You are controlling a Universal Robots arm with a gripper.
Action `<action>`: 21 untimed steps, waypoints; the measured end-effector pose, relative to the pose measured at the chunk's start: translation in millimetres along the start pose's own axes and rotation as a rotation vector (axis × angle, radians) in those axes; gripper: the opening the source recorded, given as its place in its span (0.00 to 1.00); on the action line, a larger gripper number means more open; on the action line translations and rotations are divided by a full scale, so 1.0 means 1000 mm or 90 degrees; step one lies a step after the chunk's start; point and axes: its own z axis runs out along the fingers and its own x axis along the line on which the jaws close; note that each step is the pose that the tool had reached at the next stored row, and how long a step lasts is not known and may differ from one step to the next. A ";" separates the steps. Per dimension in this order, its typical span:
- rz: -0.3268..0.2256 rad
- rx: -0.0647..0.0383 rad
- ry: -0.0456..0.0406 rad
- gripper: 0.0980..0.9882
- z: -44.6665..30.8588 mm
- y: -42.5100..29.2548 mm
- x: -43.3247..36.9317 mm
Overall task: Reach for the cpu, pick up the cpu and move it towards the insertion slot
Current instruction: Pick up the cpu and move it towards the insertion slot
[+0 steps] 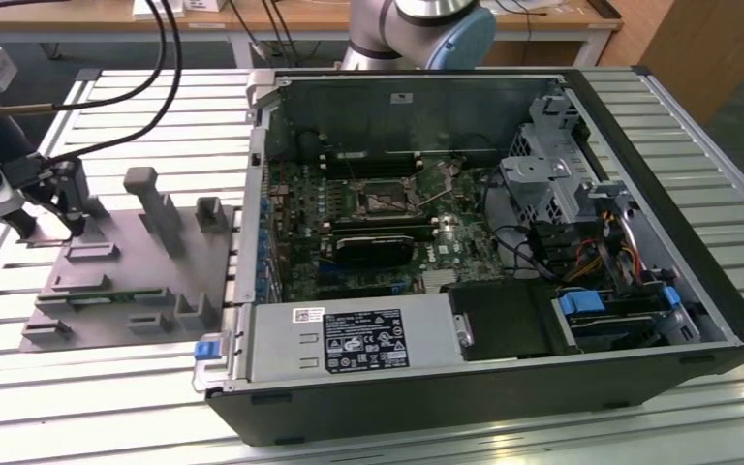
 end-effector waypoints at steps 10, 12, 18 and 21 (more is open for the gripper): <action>0.000 0.000 0.0000 0.50 -0.0119 0.0007 -0.0002; 0.000 0.000 0.0000 0.50 -0.0149 0.0008 -0.0002; 0.000 0.000 0.0000 0.50 -0.0245 0.0013 -0.0001; 0.000 0.000 -0.0001 0.50 -0.0334 0.0018 0.0001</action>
